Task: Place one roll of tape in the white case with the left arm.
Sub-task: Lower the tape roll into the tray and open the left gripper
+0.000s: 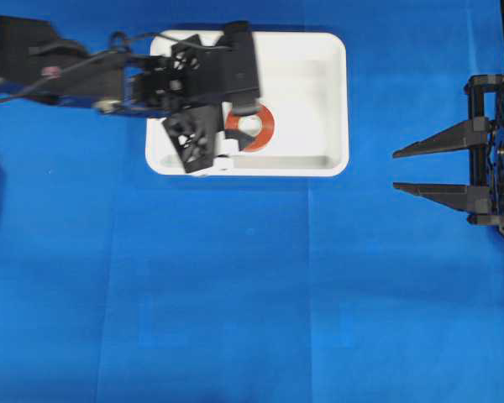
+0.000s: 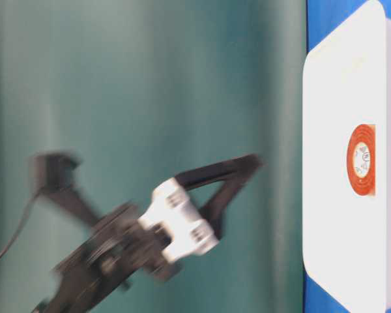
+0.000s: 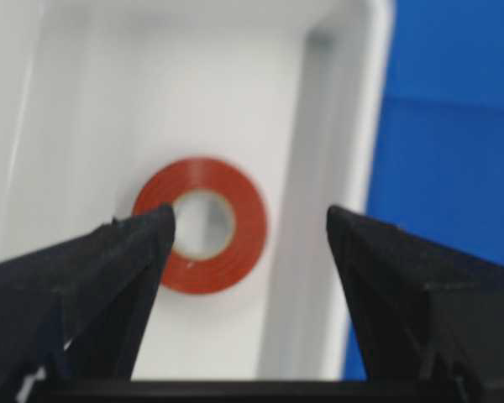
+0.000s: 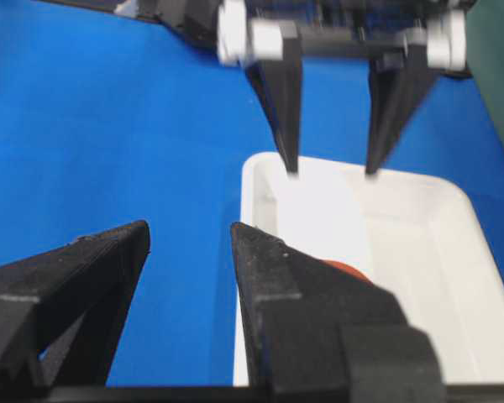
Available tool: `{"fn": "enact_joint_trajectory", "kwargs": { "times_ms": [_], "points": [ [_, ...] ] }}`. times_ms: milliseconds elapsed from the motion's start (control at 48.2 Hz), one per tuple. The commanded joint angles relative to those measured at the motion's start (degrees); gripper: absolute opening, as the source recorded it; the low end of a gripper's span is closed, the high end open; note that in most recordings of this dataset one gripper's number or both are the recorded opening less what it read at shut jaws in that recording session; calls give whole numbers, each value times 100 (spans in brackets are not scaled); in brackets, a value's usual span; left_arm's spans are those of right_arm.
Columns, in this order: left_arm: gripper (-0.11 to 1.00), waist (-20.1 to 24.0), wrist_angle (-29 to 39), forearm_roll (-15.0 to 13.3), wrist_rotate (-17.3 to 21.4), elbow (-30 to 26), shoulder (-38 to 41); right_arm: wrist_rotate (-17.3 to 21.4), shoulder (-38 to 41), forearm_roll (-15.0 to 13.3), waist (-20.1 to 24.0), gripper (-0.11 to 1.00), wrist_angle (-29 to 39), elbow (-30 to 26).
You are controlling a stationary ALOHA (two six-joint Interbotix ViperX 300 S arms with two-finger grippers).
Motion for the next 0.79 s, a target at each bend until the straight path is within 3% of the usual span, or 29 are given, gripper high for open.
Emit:
{"fn": "enact_joint_trajectory", "kwargs": {
  "times_ms": [0, 145, 415, 768],
  "points": [
    [68, -141, -246, -9, -26, 149, -519, 0, 18, -9, -9, -11, -26, -70],
    [68, -369, -905, -79, -35, 633, -1090, 0, 9, -9, -9, -11, -35, -70],
    [68, -686, -2927, -123, -35, 1802, -2109, 0, 9, -9, -9, -11, -53, -70],
    [68, -765, -3946, -185, -35, 2848, -3032, 0, 9, -9, -9, -11, -62, -70]
  ]
}}
